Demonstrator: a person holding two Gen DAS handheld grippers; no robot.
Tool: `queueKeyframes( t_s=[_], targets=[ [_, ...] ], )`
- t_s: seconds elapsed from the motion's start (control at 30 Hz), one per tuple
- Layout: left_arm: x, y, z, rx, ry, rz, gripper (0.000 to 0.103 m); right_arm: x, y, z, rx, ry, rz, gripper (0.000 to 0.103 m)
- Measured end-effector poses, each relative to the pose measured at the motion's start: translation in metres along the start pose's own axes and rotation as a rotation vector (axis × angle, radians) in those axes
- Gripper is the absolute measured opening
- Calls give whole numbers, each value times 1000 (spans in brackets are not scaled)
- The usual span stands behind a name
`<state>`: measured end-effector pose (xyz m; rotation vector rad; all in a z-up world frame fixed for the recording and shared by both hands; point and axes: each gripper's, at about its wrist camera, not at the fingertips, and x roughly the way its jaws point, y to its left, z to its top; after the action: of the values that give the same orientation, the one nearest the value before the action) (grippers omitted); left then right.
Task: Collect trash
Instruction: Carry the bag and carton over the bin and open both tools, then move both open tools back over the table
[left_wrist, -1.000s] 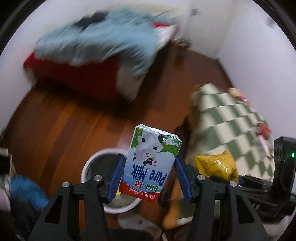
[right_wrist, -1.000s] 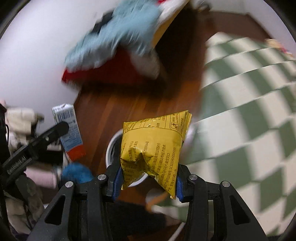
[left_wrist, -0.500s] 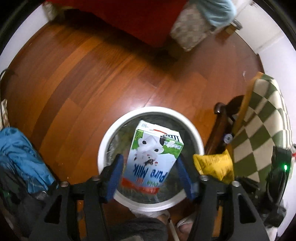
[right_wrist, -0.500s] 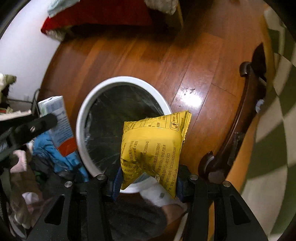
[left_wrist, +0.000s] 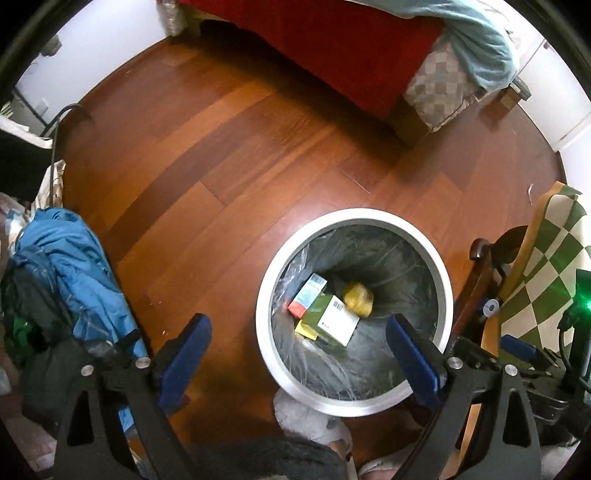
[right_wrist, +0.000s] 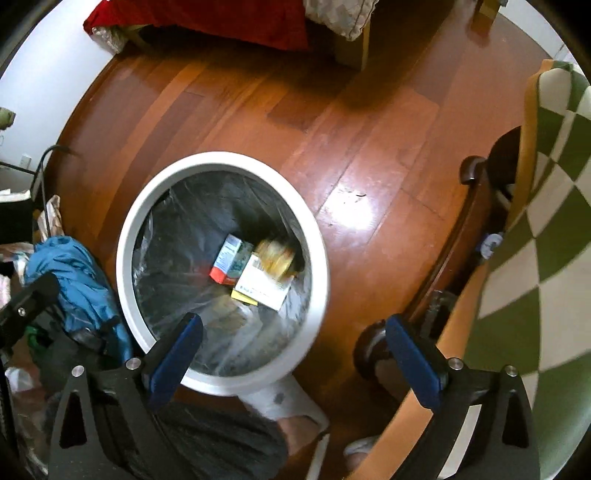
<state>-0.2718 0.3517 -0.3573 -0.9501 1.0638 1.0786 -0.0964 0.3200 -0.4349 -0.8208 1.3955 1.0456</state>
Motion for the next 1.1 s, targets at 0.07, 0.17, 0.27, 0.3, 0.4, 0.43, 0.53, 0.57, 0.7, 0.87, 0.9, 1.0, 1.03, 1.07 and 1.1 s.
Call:
queueKeyframes(
  t_s=[0.07,0.17,0.27,0.3,0.4,0.43,0.53,0.57,0.7,0.87,0.9,1.0,1.03,1.07,1.1],
  targets=[
    [-3,-4,-6,17,0,21,97,-4,-1,-7,-9,-4,-12,100],
    [-8,-9,-13,46,2,48,97,-10,0,-17,-17,-10,-29,100],
    [-16,-12,-18,55,-7,54,97,-18,1,-25,-22,-14,-30,100],
    [-19,-12,-19,61,-12,60,97,-21,1,-28,-22,-17,-28,100],
    [-30,-14,-25,71,-24,66,97,-29,1,-35,-21,-22,-26,100],
    [-33,-15,-26,72,-25,64,97,-34,1,-37,-18,-25,-19,100],
    [-45,-16,-30,75,-34,64,97,-48,-1,-45,-15,-41,-10,100],
    [-49,-17,-32,76,-37,61,97,-53,0,-47,-16,-45,-8,100],
    [-71,-20,-37,85,-63,63,97,-79,1,-58,-24,-78,8,100],
    [-106,-23,-49,76,-105,63,97,-121,1,-74,-37,-130,37,100],
    [-115,-23,-52,72,-117,60,97,-130,1,-78,-39,-142,41,100],
    [-140,-24,-61,75,-145,54,97,-158,1,-92,-44,-178,55,100],
    [-147,-25,-64,76,-151,53,97,-168,0,-97,-44,-191,65,100],
    [-157,-27,-68,80,-160,48,97,-176,0,-101,-42,-201,73,100],
    [-165,-28,-72,84,-171,46,97,-185,-2,-106,-39,-211,84,100]
  ],
)
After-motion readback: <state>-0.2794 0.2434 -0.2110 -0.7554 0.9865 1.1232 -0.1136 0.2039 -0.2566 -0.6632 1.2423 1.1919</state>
